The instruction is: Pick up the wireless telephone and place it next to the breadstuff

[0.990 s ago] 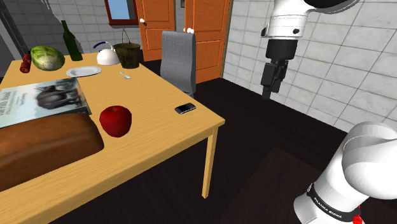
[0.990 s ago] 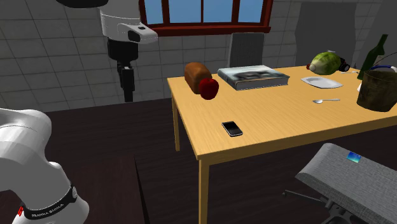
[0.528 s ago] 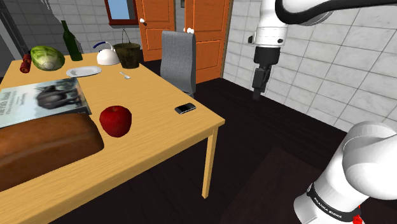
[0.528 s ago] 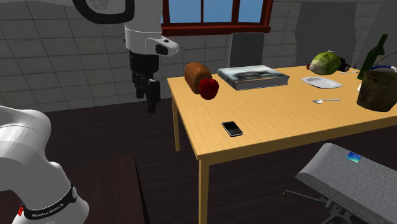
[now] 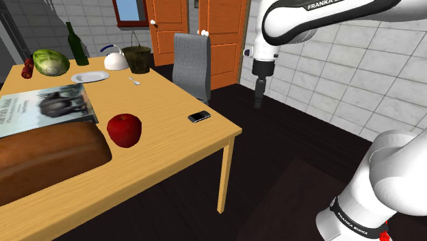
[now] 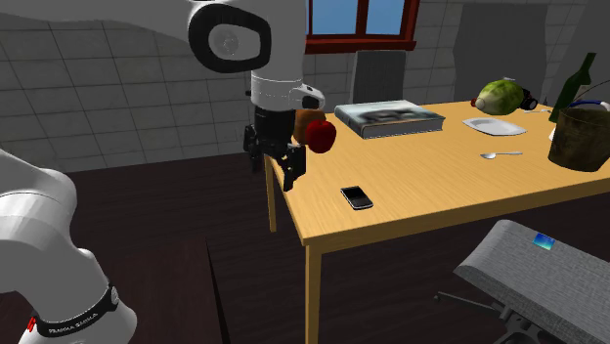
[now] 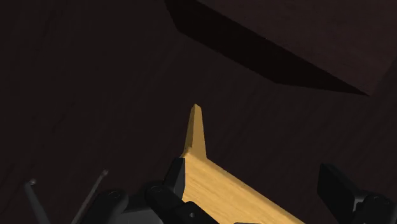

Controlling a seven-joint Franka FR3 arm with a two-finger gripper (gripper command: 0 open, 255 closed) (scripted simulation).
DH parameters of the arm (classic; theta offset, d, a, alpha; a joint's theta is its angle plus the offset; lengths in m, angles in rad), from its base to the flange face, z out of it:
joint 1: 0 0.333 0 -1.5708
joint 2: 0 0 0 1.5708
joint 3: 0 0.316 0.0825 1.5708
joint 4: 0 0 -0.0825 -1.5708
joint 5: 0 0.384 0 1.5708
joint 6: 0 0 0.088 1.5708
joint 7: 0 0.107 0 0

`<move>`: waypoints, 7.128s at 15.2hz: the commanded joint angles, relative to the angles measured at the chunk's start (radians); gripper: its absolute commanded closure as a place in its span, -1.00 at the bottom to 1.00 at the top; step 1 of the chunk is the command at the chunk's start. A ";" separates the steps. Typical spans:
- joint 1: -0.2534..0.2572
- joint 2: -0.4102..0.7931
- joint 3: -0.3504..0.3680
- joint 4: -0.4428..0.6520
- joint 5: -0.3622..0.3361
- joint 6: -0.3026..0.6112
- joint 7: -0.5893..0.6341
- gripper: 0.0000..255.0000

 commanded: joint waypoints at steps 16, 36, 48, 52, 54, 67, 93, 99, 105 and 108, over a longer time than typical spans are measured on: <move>0.034 0.629 -0.016 0.477 0.067 0.210 -0.573 -1.00; 0.027 0.856 0.028 0.644 0.084 0.293 -0.707 -1.00; 0.028 0.850 0.027 0.648 0.083 0.282 -0.707 1.00; 0.028 0.828 0.026 0.670 0.079 0.239 -0.704 1.00; 0.029 0.819 0.025 0.683 0.077 0.216 -0.703 1.00; 0.029 0.773 0.021 0.791 0.069 0.063 -0.695 1.00; 0.050 0.766 0.029 1.093 0.062 -0.245 -0.647 1.00; 0.144 0.714 0.066 1.016 0.045 -0.216 -0.521 1.00; 0.233 0.703 0.106 1.000 0.031 -0.209 -0.393 1.00; 0.277 0.713 0.126 1.014 0.025 -0.212 -0.330 1.00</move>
